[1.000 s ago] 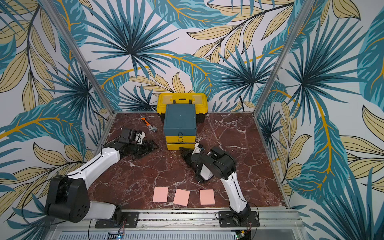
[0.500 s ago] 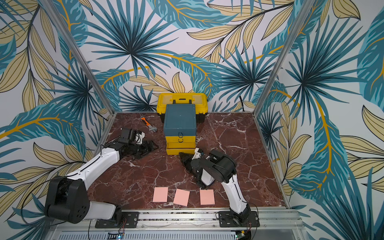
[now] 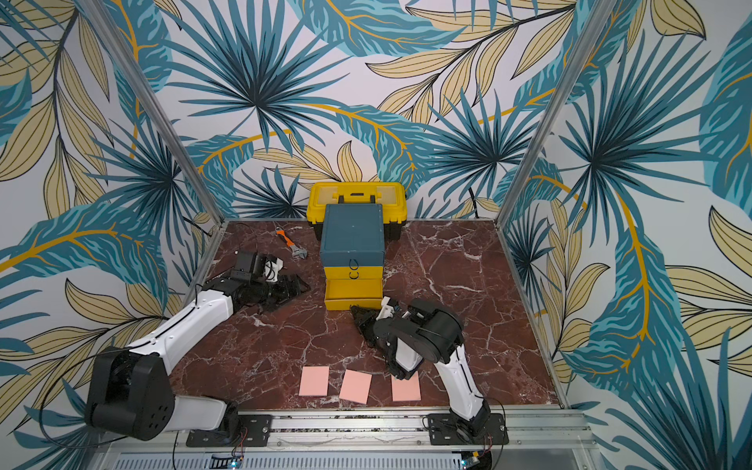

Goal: Please put the sticky notes in the drawer by color
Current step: Open the drawer in the storage box.

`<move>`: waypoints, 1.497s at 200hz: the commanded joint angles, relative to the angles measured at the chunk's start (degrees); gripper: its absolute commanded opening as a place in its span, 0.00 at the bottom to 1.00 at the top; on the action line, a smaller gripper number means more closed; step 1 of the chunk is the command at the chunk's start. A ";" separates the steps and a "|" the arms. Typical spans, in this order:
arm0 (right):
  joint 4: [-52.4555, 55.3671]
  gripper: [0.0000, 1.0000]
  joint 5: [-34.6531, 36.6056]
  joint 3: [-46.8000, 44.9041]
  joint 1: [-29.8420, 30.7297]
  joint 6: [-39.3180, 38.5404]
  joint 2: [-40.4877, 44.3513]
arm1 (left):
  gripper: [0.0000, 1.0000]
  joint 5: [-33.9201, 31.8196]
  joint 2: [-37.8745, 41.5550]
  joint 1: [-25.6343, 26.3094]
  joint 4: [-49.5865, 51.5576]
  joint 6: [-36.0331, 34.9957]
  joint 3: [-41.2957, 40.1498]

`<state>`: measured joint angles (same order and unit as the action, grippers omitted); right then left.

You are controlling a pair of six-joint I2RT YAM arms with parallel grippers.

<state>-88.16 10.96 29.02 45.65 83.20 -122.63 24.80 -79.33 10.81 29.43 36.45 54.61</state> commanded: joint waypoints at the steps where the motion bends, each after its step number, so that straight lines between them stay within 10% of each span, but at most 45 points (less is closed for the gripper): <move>1: 6.07 0.11 -0.06 -1.98 2.46 0.43 -0.26 | 0.88 -0.56 1.97 -0.29 0.80 -0.63 -0.99; 299: 10.65 0.15 4.00 -6.15 8.04 -0.06 7.08 | 0.88 -0.19 2.08 -0.27 1.38 -0.88 -0.83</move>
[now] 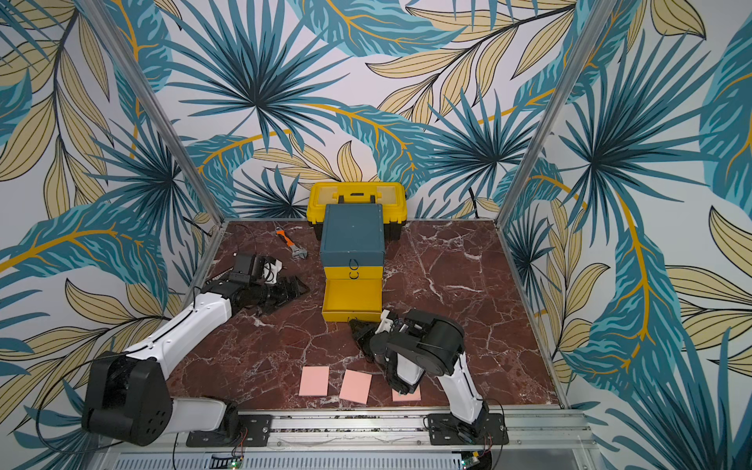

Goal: Please put the sticky notes in the drawer by color
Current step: Open the drawer in the storage box, then pick up the sticky notes from the center of the board.

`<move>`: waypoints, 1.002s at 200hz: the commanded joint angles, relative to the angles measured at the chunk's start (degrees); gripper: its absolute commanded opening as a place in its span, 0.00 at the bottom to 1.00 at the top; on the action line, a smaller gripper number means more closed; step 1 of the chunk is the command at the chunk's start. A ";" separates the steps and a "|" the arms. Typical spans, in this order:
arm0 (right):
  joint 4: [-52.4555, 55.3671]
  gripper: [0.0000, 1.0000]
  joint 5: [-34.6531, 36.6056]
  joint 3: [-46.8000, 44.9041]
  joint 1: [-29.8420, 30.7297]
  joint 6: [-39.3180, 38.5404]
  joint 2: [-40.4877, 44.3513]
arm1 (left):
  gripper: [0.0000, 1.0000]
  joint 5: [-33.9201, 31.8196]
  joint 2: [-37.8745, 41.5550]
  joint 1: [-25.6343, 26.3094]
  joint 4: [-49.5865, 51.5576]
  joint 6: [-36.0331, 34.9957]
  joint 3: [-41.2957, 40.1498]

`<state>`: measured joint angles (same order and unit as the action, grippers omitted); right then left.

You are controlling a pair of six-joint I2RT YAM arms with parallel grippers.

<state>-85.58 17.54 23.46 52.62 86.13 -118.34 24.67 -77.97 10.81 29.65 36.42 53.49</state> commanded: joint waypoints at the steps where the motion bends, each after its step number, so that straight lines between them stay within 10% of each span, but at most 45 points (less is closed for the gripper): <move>1: 8.33 0.15 -2.54 -0.56 1.03 -3.08 3.00 | 0.88 -0.06 0.72 -0.31 1.14 -0.84 0.29; 138: 34.71 0.55 -3.50 1.76 3.27 -11.70 21.16 | 0.89 -0.32 0.28 -0.22 -0.14 -0.65 -0.42; 200: 77.27 0.56 -0.53 6.86 3.84 -23.18 47.37 | 0.89 -0.23 -0.77 -0.17 -0.69 -0.92 -0.31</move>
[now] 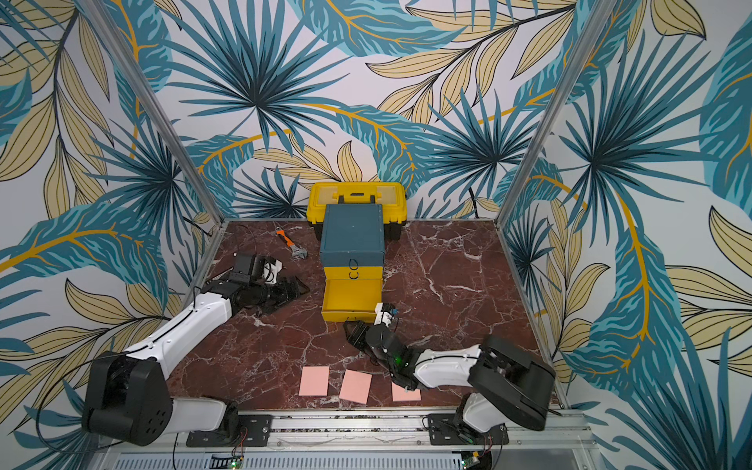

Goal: Please put the sticky notes in the drawer by color
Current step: Pick up the sticky notes from the center of the board.

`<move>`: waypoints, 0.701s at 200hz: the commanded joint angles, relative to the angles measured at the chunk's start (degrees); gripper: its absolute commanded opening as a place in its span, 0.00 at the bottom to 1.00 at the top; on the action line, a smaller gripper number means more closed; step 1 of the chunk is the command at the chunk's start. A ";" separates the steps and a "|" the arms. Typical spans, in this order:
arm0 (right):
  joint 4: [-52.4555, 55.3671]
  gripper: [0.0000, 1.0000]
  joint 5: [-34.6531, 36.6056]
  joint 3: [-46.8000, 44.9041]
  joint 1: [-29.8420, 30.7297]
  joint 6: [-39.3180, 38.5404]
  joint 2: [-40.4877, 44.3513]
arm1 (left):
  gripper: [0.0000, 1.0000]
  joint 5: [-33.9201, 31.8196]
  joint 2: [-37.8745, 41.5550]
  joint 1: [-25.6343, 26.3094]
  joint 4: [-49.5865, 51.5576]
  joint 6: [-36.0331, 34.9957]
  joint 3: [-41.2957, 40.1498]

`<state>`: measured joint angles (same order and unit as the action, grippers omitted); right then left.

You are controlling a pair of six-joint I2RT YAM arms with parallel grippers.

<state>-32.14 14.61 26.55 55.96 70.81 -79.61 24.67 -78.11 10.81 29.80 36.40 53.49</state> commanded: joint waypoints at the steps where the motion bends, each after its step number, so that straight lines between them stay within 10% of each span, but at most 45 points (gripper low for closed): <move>1: 24.69 0.56 2.51 4.00 0.48 -8.18 9.10 | 0.89 -0.23 -0.64 -0.22 -0.91 -0.90 -0.32; 65: 75.47 0.68 11.86 11.77 0.90 -9.18 27.74 | 0.89 -0.48 -3.11 -0.01 -0.12 -0.72 1.50; 140: 85.25 0.86 4.90 11.37 3.07 -6.45 19.93 | 0.92 -2.64 -8.47 2.52 3.45 -1.66 7.65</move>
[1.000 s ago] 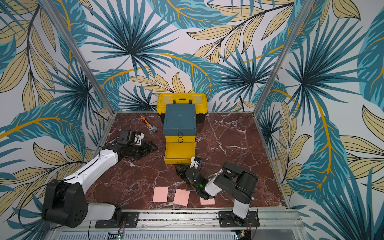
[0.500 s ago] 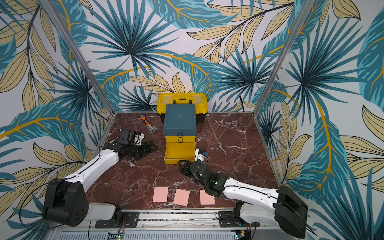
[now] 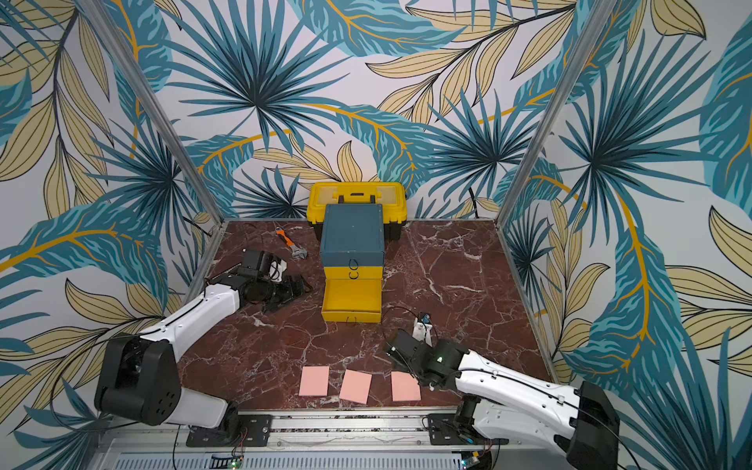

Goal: Please put the sticky notes in the drawer by color
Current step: Pick up the sticky notes from the center of the board.

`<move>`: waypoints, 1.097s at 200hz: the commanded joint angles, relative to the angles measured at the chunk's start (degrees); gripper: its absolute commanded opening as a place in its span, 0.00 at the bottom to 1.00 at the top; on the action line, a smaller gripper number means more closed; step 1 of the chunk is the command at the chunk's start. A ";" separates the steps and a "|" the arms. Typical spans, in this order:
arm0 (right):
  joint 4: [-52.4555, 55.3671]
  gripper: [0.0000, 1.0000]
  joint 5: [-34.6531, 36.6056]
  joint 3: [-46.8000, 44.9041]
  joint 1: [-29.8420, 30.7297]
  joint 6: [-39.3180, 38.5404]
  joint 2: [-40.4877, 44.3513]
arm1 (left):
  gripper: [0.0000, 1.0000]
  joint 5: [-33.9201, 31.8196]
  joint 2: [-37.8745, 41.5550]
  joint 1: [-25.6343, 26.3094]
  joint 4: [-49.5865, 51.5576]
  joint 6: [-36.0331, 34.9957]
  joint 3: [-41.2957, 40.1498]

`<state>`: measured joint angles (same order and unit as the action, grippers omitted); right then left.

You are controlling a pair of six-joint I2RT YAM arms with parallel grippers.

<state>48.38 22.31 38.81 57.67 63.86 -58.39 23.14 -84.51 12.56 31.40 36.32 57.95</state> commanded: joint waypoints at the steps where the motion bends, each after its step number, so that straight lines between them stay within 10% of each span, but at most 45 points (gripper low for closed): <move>1: 4.68 0.86 -2.93 -1.00 1.38 0.49 -1.38 | 0.92 -1.14 -2.15 0.79 1.93 -1.59 3.25; 38: 0.93 0.99 -6.71 -4.38 2.64 -1.81 -0.92 | 0.92 -1.50 -3.89 1.87 1.85 -1.26 3.90; 219: -8.65 0.99 -10.57 -8.94 5.44 0.09 -11.46 | 0.92 -2.14 -3.16 2.55 3.17 -1.66 4.00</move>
<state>40.75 11.49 30.61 62.85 63.02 -68.58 21.37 -89.14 14.92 33.93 35.33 61.14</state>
